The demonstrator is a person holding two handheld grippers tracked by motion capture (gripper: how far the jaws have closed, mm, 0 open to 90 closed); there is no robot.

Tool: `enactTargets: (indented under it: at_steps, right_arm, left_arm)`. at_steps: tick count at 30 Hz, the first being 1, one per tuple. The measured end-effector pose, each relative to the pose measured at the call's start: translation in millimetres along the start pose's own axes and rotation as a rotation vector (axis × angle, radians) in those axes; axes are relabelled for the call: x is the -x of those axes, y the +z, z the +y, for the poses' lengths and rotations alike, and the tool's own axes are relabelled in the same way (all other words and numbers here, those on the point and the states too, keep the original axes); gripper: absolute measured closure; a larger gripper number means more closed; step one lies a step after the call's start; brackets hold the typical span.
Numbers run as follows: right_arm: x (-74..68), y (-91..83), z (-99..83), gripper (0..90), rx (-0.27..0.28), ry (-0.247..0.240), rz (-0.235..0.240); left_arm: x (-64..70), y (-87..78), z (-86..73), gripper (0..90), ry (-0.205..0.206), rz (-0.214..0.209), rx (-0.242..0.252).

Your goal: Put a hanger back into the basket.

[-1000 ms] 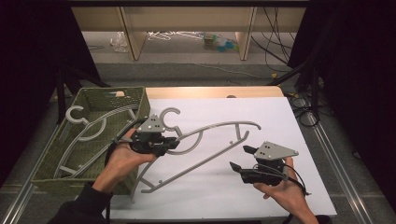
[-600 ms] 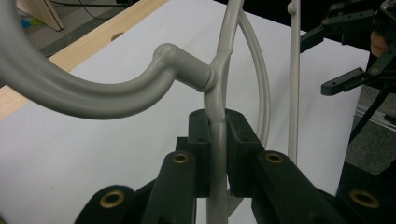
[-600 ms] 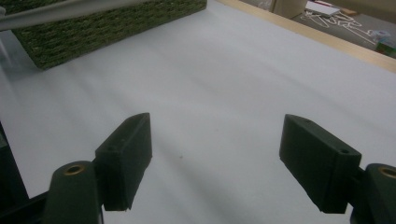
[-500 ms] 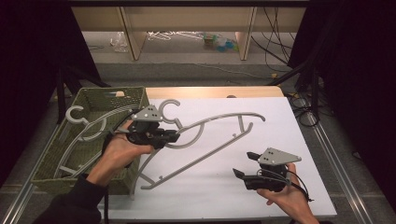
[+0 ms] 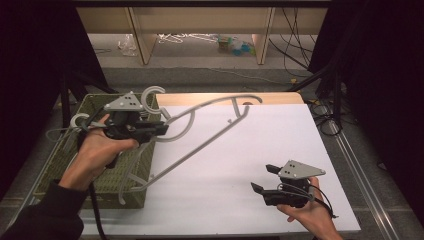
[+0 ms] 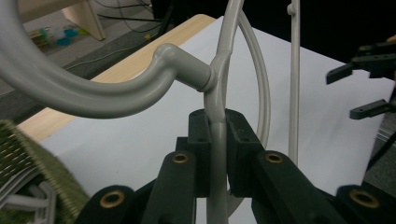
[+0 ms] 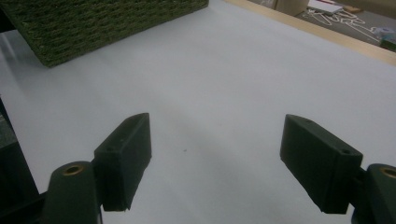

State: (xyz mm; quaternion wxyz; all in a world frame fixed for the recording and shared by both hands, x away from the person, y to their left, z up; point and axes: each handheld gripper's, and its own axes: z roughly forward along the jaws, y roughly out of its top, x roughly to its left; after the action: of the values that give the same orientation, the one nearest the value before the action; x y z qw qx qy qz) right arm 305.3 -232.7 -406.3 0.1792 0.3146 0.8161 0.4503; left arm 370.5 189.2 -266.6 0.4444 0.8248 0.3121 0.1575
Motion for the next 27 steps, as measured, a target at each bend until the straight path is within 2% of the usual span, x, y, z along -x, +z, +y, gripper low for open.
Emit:
enactTargets:
  at_steps: [2, 11, 15, 17, 18, 19, 24, 26, 27]
  right_arm:
    - [0.0, 0.2, -0.6, 22.8, 0.001, 0.000, -0.002]
    - [1.2, 1.1, -2.9, 22.7, 0.000, 0.003, -0.008]
    - [1.1, 1.7, -3.0, 22.8, -0.002, 0.004, -0.003]
    - [1.0, 1.9, -3.2, 22.8, -0.006, 0.004, 0.000]
    - [1.1, 2.0, -3.3, 22.8, -0.007, 0.004, 0.001]
    - [1.3, 2.1, -3.3, 22.8, -0.007, 0.004, 0.000]
    - [1.6, 2.5, -3.9, 22.8, -0.006, 0.009, -0.001]
    - [1.6, 2.6, -3.9, 22.9, -0.008, 0.007, 0.003]
    - [1.6, 2.6, -4.0, 22.8, -0.008, 0.004, 0.003]
  left_arm:
    - [-9.2, -6.6, -1.6, 81.6, -0.005, 0.036, -0.002]
    - [-54.2, -28.3, -13.9, 81.7, -0.062, 0.169, -0.022]
    - [-72.2, -33.4, -21.4, 81.6, -0.074, 0.212, -0.022]
    - [-77.8, -33.8, -25.1, 81.6, -0.077, 0.230, -0.022]
    - [-81.7, -35.4, -27.3, 81.6, -0.071, 0.238, -0.038]
    - [-84.5, -35.7, -29.6, 81.6, -0.087, 0.240, -0.047]
    - [-98.8, -37.4, -42.5, 81.6, -0.114, 0.274, -0.052]
    - [-105.3, -40.8, -47.2, 81.6, -0.087, 0.280, -0.086]
    - [-106.3, -40.4, -49.9, 81.6, -0.104, 0.289, -0.071]
